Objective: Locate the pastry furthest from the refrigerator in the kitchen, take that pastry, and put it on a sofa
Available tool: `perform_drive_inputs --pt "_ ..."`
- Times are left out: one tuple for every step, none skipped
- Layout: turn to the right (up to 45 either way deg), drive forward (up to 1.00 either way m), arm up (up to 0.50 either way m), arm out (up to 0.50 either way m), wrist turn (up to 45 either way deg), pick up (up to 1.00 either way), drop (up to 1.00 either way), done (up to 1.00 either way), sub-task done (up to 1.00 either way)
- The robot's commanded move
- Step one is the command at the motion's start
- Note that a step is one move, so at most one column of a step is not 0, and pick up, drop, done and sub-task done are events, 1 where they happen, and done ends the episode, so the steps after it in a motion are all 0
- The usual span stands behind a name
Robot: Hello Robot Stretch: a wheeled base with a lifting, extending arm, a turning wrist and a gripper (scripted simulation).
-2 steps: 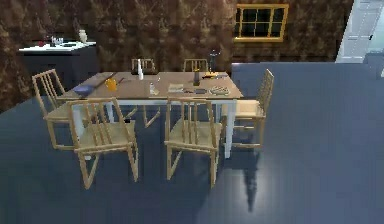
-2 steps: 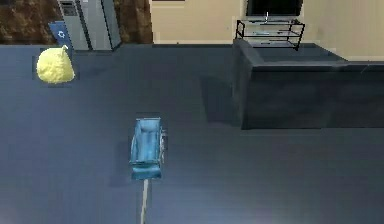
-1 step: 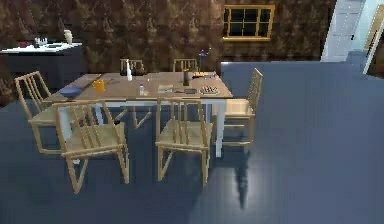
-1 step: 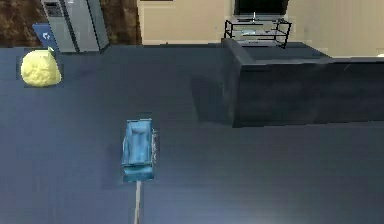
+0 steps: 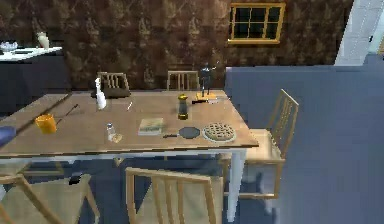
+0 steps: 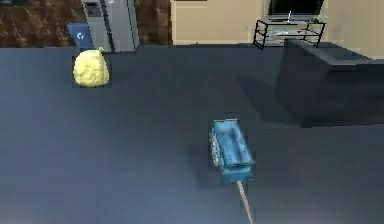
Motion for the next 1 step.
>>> perform_drive_inputs --pt "-45.0 0.00 0.00 0.00 0.0 0.00 0.00 0.00 0.00"
